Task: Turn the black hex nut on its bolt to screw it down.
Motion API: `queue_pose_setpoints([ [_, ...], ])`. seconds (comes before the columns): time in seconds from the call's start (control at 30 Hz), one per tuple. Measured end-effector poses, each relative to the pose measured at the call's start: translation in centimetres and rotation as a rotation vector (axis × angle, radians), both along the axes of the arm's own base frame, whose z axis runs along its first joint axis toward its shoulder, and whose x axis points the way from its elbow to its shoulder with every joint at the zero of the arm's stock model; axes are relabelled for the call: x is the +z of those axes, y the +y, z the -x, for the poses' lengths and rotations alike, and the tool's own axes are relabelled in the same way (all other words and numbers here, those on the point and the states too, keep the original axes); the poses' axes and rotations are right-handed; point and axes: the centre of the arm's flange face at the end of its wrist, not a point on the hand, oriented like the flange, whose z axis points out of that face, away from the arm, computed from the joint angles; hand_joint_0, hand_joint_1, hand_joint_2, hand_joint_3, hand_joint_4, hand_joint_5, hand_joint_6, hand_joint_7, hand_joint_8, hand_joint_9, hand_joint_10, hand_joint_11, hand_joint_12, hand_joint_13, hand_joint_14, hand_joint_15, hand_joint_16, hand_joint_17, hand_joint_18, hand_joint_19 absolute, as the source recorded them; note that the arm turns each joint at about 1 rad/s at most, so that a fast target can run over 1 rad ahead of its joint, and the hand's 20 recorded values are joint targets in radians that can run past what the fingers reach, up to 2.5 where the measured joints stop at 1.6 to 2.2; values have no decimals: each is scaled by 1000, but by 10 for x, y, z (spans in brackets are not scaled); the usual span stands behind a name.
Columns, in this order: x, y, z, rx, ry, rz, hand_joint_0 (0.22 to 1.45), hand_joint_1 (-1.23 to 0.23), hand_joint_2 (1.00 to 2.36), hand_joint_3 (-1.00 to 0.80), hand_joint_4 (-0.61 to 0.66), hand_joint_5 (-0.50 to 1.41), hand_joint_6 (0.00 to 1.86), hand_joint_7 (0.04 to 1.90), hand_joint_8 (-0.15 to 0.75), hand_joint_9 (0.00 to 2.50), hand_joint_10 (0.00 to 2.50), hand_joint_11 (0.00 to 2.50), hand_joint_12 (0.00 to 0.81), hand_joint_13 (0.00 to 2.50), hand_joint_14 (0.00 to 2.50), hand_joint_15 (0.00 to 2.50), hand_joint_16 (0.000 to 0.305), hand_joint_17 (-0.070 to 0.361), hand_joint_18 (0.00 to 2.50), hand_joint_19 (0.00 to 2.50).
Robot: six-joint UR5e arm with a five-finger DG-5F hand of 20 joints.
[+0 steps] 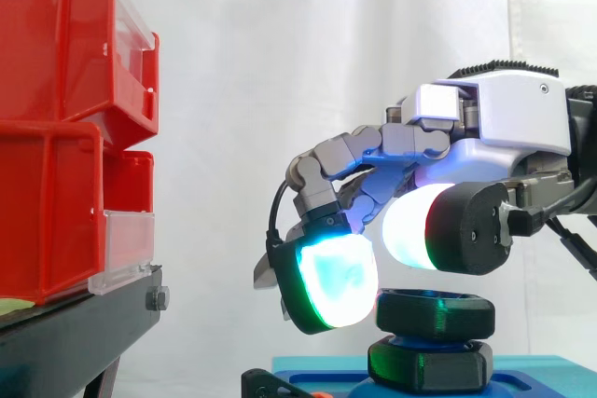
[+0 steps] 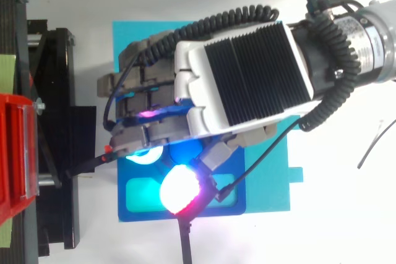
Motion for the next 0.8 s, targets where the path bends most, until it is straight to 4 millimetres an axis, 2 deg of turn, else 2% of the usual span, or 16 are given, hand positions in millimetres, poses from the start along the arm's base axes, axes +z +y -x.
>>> queue_pose_setpoints([
  [0.23,0,-31,7,6,-2,5,536,-330,1000,-500,121,27,502,1502,284,880,8,225,330,645,8,183,45,102,514,567],
  [0.47,0,-53,14,20,-4,9,536,-329,1000,-500,122,24,503,1473,288,886,8,222,330,649,8,181,46,103,528,568],
  [0.6,4,-54,13,30,-12,10,537,-328,1000,-500,112,22,503,1440,286,883,9,233,331,649,8,184,45,102,520,577],
  [0.8,13,-42,6,43,-36,10,537,-325,1000,-500,107,10,506,1331,287,886,10,233,330,651,8,181,46,103,522,576],
])
